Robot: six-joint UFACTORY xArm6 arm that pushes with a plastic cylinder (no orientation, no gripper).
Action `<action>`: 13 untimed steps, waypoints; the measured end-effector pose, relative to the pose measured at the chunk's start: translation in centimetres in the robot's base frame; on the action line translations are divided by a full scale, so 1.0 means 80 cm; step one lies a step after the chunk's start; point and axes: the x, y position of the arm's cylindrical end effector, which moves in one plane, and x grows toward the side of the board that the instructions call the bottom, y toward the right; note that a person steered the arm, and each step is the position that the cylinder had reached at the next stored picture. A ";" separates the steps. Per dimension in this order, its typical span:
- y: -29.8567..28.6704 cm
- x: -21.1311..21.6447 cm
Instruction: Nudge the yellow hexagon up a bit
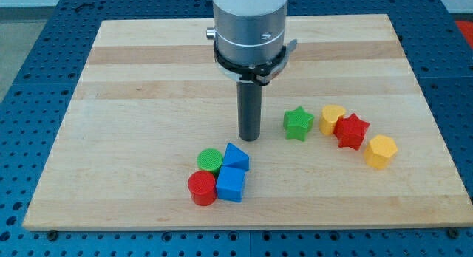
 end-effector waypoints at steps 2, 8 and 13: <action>-0.055 0.033; 0.084 0.099; 0.245 0.073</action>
